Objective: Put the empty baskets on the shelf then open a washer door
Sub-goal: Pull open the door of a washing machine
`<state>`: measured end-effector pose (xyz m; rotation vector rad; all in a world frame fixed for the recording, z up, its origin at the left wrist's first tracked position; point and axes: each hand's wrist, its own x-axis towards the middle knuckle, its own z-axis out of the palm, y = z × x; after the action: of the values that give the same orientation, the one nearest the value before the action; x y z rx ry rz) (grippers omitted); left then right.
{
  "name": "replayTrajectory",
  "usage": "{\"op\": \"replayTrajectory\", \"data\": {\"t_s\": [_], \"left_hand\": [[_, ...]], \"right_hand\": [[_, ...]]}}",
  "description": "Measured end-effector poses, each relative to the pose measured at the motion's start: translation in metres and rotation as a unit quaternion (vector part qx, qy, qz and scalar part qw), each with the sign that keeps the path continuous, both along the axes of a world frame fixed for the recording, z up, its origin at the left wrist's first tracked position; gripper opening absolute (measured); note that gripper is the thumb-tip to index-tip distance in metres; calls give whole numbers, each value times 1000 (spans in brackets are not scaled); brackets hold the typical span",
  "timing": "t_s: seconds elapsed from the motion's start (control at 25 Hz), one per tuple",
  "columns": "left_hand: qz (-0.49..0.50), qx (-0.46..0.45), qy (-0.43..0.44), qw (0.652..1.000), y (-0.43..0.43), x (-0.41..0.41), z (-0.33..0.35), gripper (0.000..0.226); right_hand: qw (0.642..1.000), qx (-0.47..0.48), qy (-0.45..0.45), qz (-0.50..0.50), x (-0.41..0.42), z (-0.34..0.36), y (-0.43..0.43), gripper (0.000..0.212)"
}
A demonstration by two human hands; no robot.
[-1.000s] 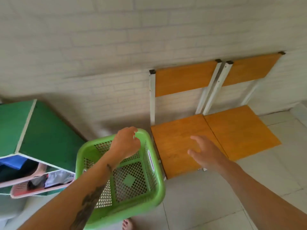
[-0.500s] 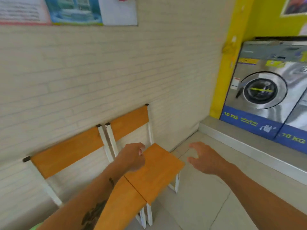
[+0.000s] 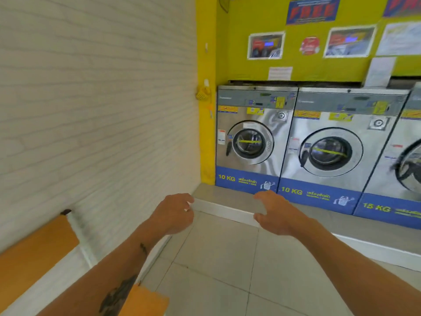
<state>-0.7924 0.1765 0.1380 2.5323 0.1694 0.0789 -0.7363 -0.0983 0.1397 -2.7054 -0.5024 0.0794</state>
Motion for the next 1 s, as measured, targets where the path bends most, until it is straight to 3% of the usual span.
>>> {"op": "replayTrajectory", "data": {"t_s": [0.4, 0.6, 0.76, 1.0], "left_hand": [[-152, 40, -36, 987, -95, 304, 20, 37], [-187, 31, -36, 981, -176, 431, 17, 37], [-175, 27, -41, 983, -223, 533, 21, 10], [-201, -7, -23, 979, -279, 668, -1, 13]], "right_hand": [[985, 43, -22, -167, 205, 26, -108, 55], [981, 42, -30, -187, 335, 23, -192, 62], [982, 37, -28, -183, 444, 30, -248, 56], [983, 23, 6, -184, 573, 2, -295, 57]]}}
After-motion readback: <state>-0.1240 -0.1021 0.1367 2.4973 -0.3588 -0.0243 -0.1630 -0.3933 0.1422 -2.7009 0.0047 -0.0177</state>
